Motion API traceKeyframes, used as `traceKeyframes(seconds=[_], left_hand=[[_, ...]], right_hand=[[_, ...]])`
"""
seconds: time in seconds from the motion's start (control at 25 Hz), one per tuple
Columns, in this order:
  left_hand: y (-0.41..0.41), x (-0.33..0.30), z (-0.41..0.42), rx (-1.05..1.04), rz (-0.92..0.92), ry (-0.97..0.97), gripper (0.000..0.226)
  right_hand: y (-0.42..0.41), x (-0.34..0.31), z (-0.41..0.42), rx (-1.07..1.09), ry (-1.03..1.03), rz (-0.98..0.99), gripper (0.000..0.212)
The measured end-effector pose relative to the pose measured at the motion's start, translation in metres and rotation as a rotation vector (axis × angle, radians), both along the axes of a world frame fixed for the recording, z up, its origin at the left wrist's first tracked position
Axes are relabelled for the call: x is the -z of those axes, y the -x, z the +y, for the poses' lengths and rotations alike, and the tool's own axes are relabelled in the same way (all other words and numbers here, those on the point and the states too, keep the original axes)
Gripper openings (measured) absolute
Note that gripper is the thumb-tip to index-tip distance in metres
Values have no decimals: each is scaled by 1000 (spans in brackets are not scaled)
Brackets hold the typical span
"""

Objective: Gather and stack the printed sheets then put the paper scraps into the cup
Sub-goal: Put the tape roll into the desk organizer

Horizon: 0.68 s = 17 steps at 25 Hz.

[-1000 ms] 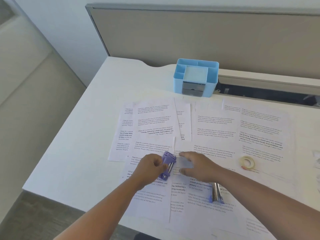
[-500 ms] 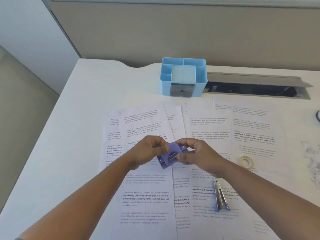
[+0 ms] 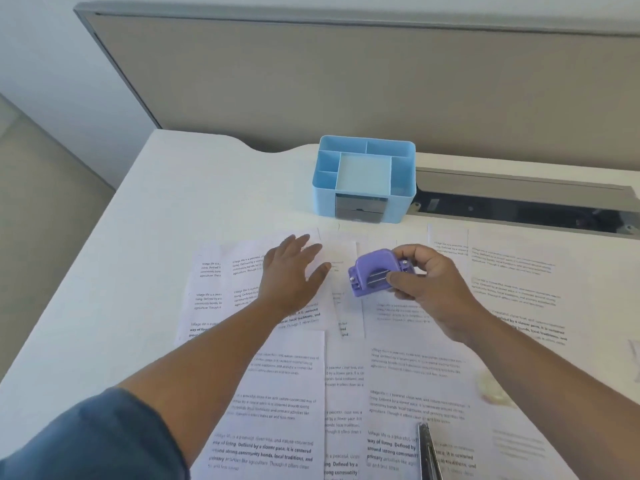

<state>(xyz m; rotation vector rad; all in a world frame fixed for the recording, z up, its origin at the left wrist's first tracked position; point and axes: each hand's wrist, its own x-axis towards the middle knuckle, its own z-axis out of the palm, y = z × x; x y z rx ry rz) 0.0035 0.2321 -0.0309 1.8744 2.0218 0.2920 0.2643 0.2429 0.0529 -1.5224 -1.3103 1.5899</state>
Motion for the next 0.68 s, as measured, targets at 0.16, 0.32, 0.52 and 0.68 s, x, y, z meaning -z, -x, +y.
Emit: traceKeyframes(seconds=[0.16,0.32,0.52,0.68], left_hand=[[-8,21,13,41,103,27,65],[-9,38,11,92,194,-1,66],[-9,35,13,79,206,-25,63],[-10,37,12,69,220,-36,63]], right_hand=[[-7,-3,44,85,-122,-57,30],[-10,-14,89,145,-309,-136,28],[-3,-31,135,256,-599,-371,8],[3,-25,161,170,-667,-519,11]])
